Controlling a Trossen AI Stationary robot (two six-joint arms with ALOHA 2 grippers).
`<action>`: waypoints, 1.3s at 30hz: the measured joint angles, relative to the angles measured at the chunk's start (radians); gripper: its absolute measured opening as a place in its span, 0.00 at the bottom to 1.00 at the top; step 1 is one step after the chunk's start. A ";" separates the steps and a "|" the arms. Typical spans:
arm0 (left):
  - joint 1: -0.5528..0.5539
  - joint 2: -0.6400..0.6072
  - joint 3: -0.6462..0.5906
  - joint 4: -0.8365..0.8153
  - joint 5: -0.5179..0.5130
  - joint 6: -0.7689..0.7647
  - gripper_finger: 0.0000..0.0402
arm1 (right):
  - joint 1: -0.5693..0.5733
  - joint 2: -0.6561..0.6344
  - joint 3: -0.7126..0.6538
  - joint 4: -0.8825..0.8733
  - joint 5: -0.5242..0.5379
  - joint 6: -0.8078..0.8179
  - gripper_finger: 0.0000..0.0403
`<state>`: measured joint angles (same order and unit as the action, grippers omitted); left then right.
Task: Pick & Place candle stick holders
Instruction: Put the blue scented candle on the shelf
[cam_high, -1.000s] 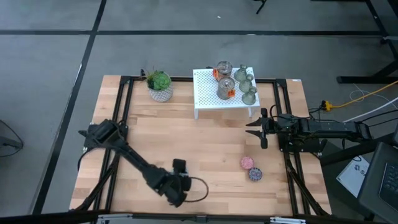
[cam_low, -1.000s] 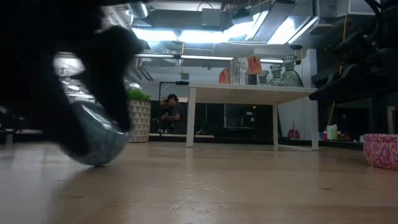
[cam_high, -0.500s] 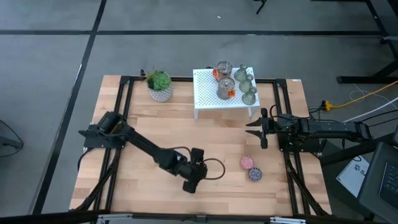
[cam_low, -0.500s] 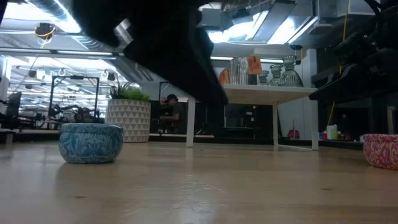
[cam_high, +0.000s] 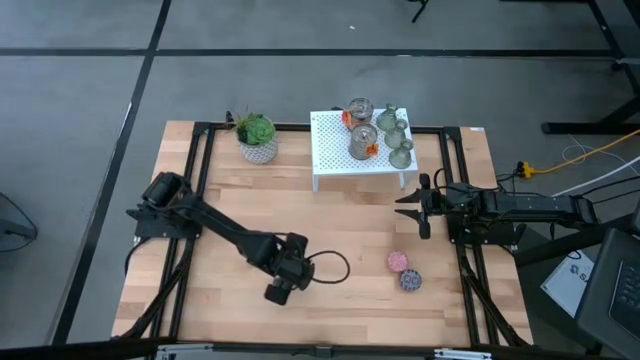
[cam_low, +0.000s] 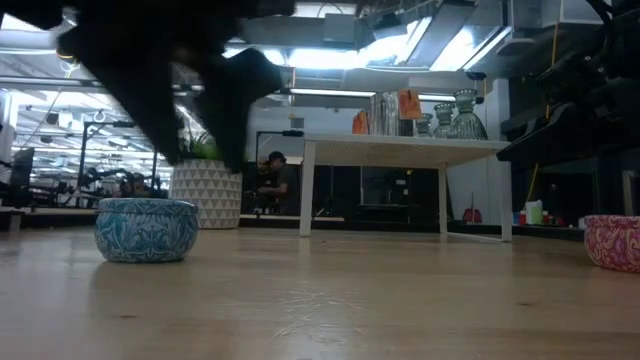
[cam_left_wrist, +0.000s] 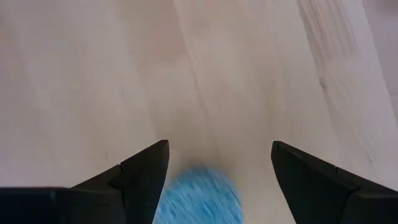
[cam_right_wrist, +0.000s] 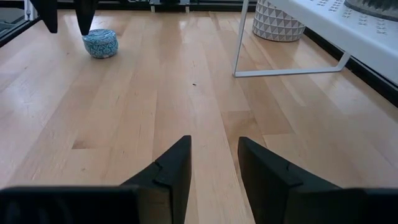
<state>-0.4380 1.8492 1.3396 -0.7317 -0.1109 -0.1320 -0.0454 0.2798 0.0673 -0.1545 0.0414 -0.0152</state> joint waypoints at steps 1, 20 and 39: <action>-0.005 0.000 0.000 -0.022 0.010 -0.001 0.70 | 0.000 0.000 0.000 0.000 0.000 0.000 0.34; 0.023 0.010 0.000 0.019 0.018 -0.040 0.75 | 0.000 0.000 0.000 0.000 0.000 0.000 0.34; 0.021 0.013 -0.042 -0.045 -0.018 -0.070 0.92 | 0.000 0.000 0.000 0.000 0.000 0.000 0.34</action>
<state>-0.4172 1.8618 1.2979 -0.7770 -0.1292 -0.2024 -0.0452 0.2801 0.0669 -0.1547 0.0414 -0.0154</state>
